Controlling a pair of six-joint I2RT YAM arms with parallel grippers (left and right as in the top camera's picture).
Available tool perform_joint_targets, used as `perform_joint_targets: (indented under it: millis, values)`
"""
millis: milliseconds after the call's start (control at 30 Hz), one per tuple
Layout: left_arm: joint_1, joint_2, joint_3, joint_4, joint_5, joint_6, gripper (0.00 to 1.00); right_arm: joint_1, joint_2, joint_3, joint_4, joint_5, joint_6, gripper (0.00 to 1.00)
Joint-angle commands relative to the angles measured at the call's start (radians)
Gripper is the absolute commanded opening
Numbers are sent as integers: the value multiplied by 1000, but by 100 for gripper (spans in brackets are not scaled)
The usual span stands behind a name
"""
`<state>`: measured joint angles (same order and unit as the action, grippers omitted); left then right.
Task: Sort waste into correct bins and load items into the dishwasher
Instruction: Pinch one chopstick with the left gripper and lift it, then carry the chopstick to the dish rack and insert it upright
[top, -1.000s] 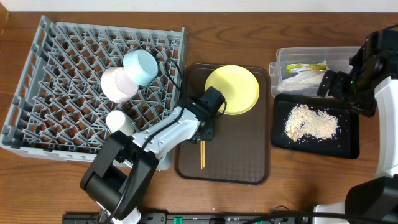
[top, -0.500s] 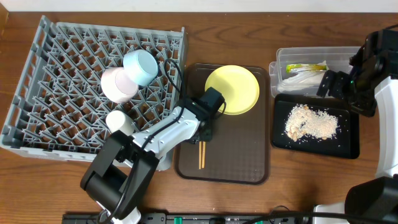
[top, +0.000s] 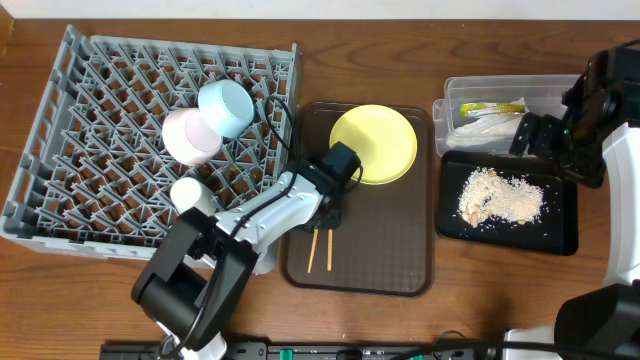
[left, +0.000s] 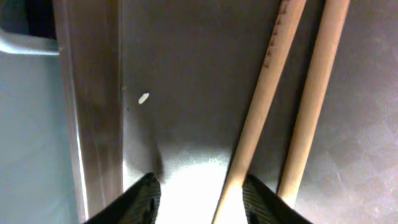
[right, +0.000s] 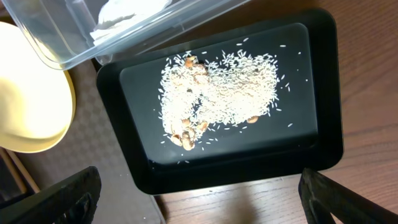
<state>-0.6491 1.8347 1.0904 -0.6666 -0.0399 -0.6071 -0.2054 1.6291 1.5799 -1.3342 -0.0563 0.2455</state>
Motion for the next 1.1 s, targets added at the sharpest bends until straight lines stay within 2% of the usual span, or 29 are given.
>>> perform_joint_targets:
  millis: [0,67,167,267,300,433,667,900,1067]
  values:
    - [2,27,-7,15,21,-7,37,4,-17,9,-5,-5,8,99]
    - [2,32,-7,26,41,-7,29,4,-17,9,-5,-5,8,99]
    - [2,32,-7,29,40,-8,26,4,-17,9,-5,-5,8,99]
    - [2,32,-7,29,40,-8,19,4,-17,9,-5,-5,8,99]
    - [2,32,-6,29,40,-8,13,4,-17,10,-5,-5,8,99]
    - [5,32,-2,29,39,-8,8,4,-17,9,-5,-5,8,99]
    - [51,-27,72,-22,29,55,8,4,-17,10,-6,-5,8,99]
    - [105,-154,229,-187,31,302,8,4,-17,9,-5,-5,8,99]
    - [192,-252,256,-168,5,372,8,4,-17,9,-6,-5,8,99]
